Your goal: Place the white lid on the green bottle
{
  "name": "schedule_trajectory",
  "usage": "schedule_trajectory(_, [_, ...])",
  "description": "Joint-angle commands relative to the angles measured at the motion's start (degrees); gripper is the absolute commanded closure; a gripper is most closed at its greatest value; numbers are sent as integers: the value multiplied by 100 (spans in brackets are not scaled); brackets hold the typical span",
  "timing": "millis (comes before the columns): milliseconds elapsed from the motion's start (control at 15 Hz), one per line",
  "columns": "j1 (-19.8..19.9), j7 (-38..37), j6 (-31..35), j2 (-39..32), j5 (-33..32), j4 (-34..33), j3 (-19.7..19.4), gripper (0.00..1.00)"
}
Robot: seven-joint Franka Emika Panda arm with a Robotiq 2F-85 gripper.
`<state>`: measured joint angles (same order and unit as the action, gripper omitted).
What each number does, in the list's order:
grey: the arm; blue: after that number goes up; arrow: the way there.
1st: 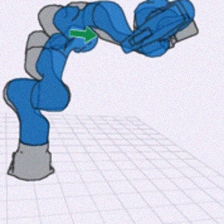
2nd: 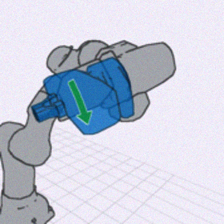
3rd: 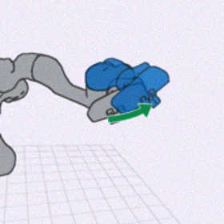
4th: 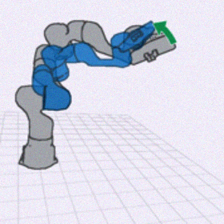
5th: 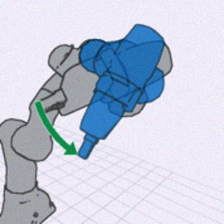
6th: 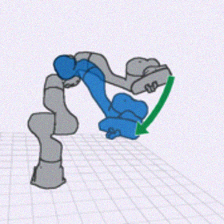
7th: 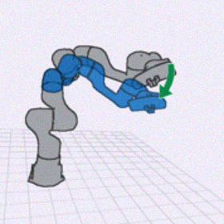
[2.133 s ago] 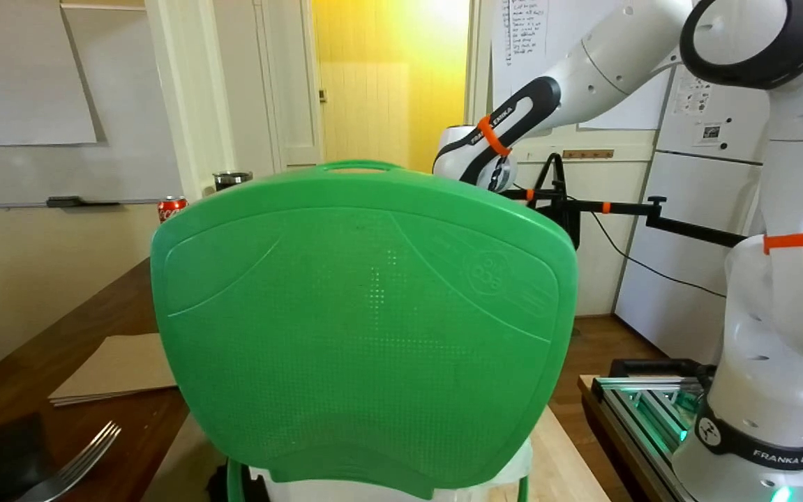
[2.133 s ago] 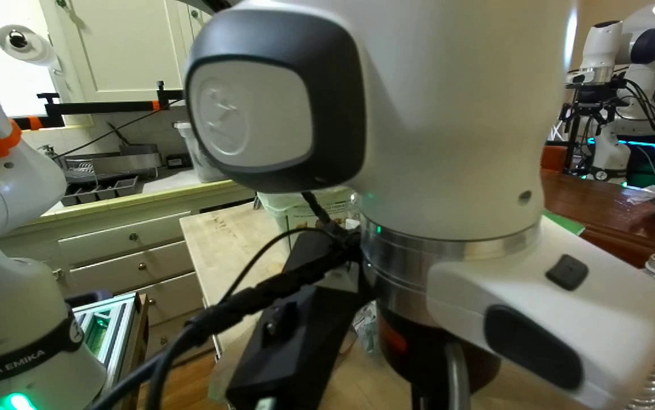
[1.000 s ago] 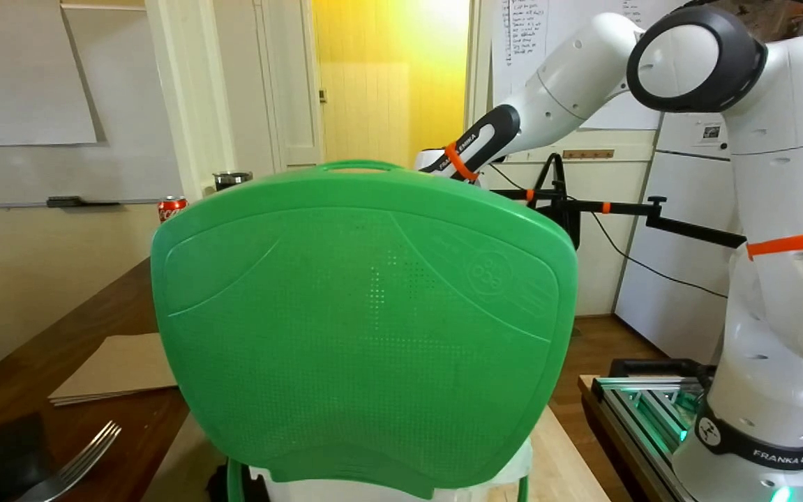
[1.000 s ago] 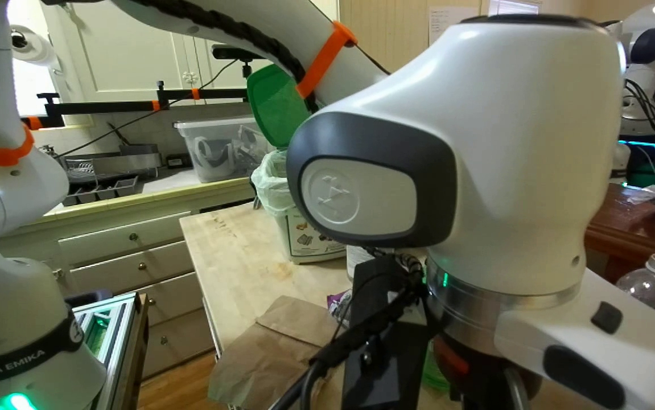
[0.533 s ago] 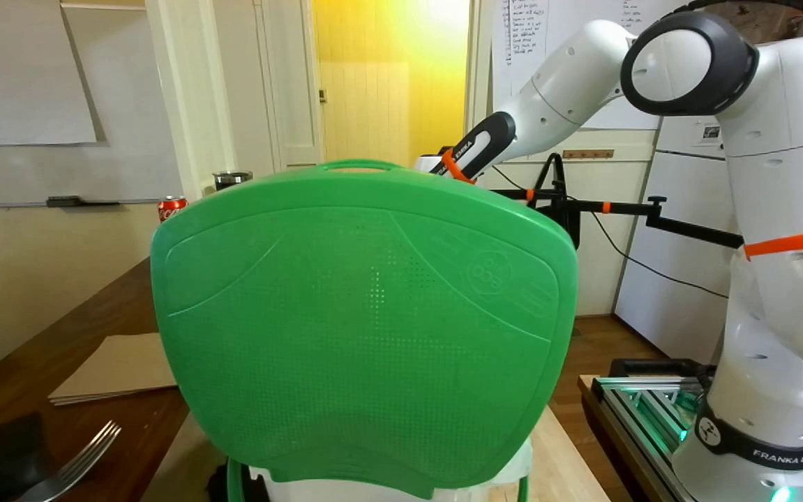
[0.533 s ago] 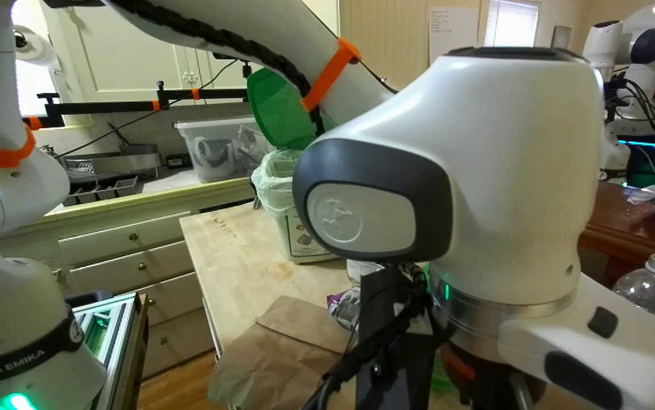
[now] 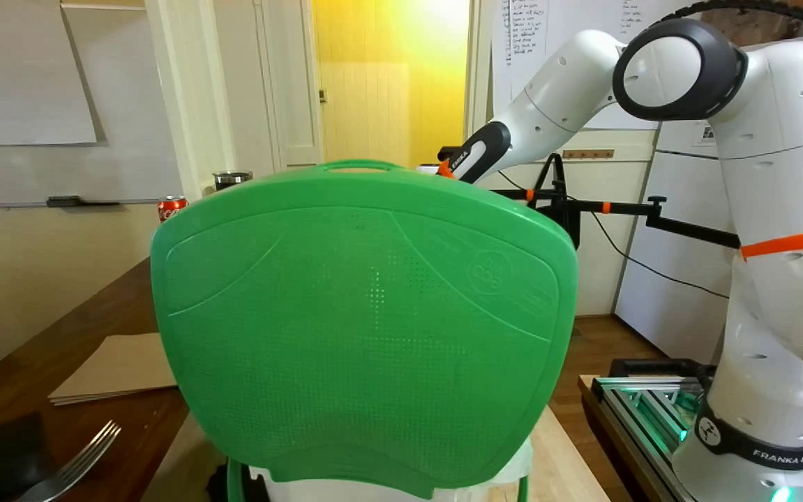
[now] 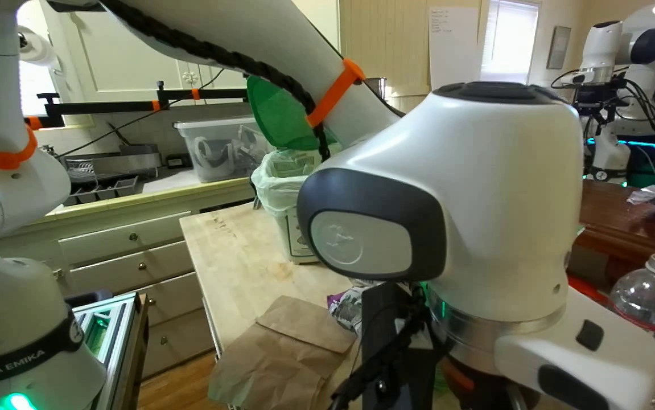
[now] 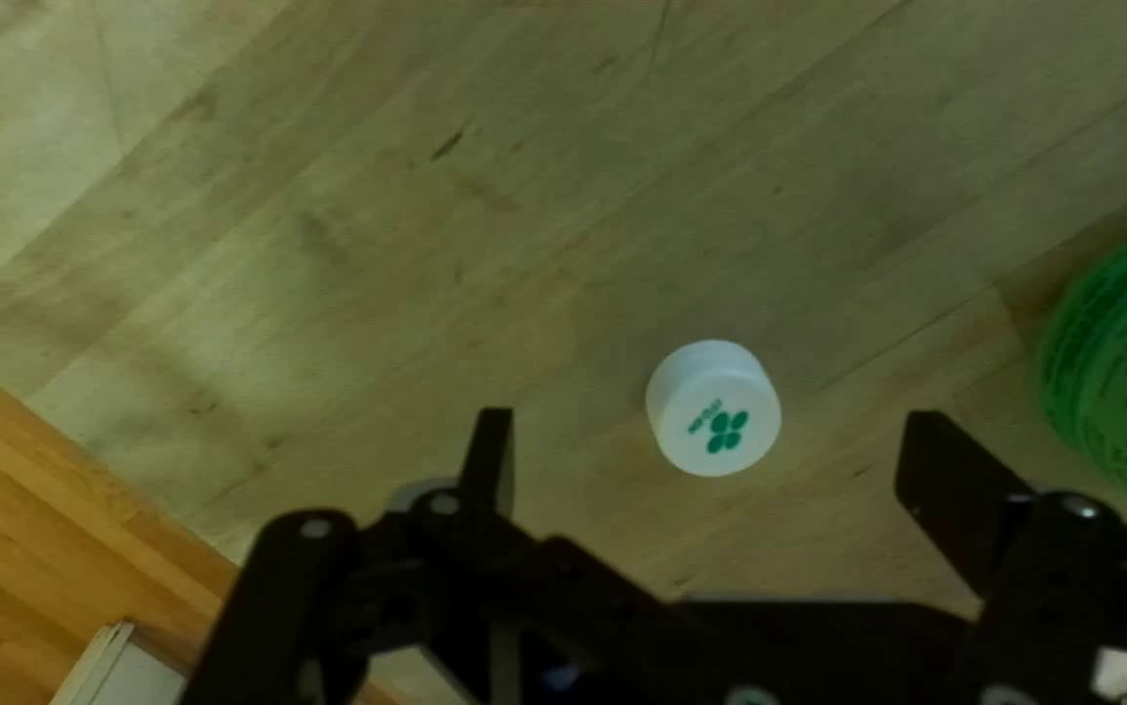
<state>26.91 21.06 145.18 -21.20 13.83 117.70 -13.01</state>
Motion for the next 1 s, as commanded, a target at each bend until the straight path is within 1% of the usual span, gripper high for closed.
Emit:
schedule_trajectory(0, [119,218,194,-65,142,87,157,11])
schedule_trajectory(67, [119,229,206,-79,127,83,165,25])
schedule_trajectory(133, [120,235,230,-90,115,82,171,31])
schedule_trajectory(200, [126,244,245,-99,112,79,180,41])
schedule_trajectory(333, [135,252,317,-130,93,75,189,55])
schedule_trajectory(400, [136,260,357,-143,80,74,192,64])
schedule_trajectory(600, [157,306,410,-159,57,63,200,87])
schedule_trajectory(667, [165,318,384,-130,43,67,190,91])
schedule_trajectory(933, [237,457,168,101,22,95,166,91])
